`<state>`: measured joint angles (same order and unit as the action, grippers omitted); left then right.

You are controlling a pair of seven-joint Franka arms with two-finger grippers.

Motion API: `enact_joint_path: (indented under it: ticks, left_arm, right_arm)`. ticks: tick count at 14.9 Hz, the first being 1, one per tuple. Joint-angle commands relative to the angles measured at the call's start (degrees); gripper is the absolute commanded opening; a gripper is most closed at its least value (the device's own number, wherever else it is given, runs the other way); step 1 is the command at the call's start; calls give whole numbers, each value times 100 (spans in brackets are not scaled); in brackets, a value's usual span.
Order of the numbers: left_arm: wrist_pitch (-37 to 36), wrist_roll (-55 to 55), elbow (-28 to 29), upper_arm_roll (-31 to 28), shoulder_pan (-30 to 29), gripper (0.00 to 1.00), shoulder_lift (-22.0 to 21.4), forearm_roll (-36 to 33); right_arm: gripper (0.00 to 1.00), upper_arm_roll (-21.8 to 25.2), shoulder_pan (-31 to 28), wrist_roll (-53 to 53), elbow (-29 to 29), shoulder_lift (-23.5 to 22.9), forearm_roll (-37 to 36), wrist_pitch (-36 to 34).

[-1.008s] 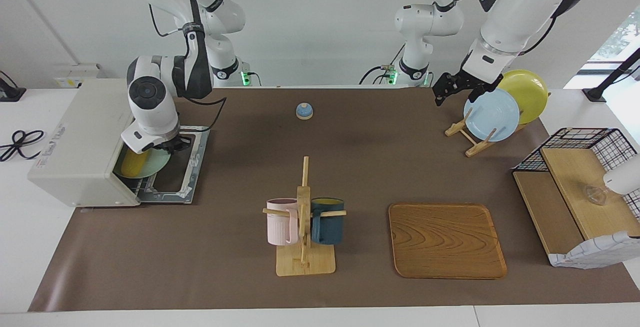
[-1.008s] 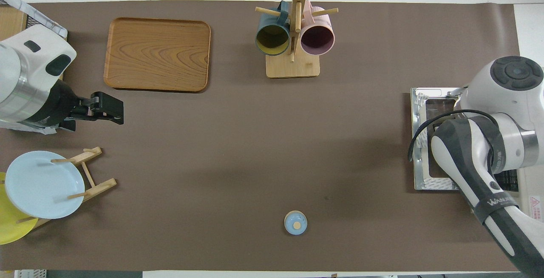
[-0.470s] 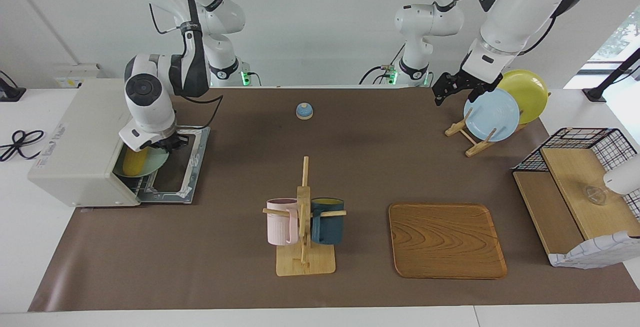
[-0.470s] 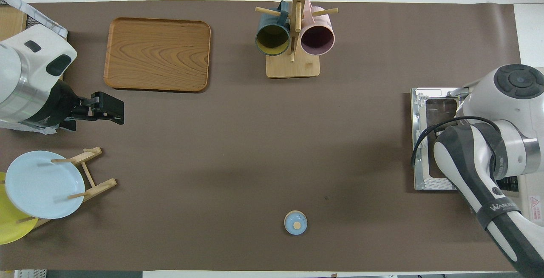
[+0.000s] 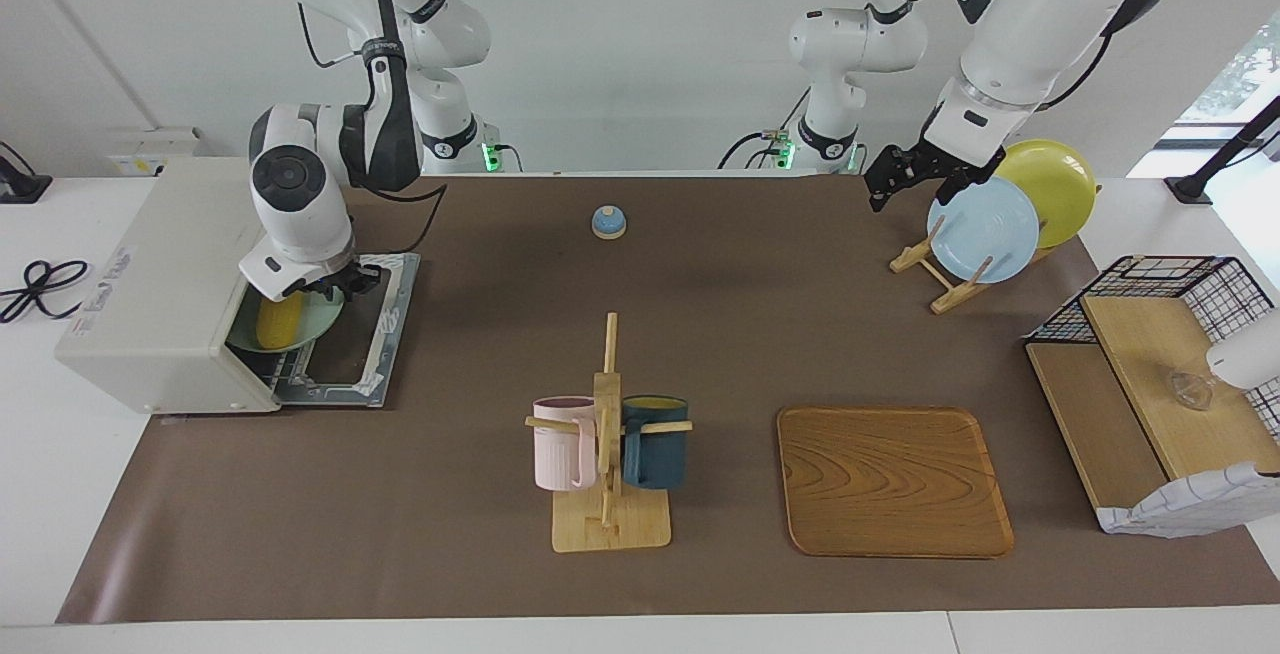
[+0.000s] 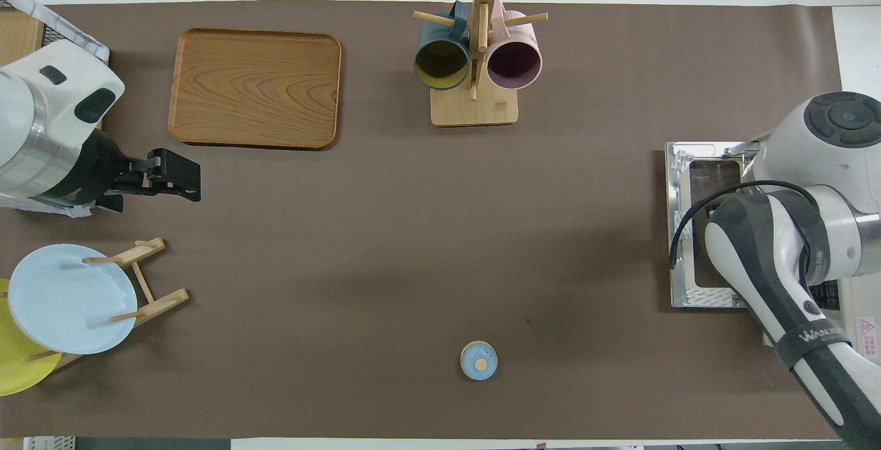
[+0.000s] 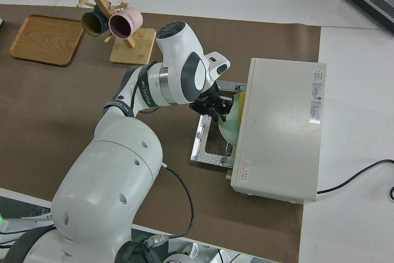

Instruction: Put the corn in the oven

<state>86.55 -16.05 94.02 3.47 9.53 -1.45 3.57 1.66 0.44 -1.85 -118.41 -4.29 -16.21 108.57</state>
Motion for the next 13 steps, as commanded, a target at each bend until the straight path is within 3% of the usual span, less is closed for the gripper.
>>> enact_joint_path:
  ticks: [1, 4, 7, 10, 13]
  left_arm:
    - [2, -3, 81, 13, -39, 100, -110, 65]
    - [2, -3, 73, 13, -30, 100, -110, 65]
    - [2, -12, 73, 13, -30, 100, -110, 65]
    - [-6, -3, 73, 13, -48, 100, -110, 65]
    - [-6, -3, 81, 13, -39, 100, -110, 65]
  right_arm:
    - [28, -78, 61, 159, 169, 42, -32, -179]
    - [27, -148, 228, 115, 502, -54, 12, -249]
    - [1, -148, 386, -305, 451, -116, 609, 364]
    - [0, -148, 658, -640, 91, -125, 610, 866]
    - [0, -148, 720, -896, -138, -449, 610, 1385]
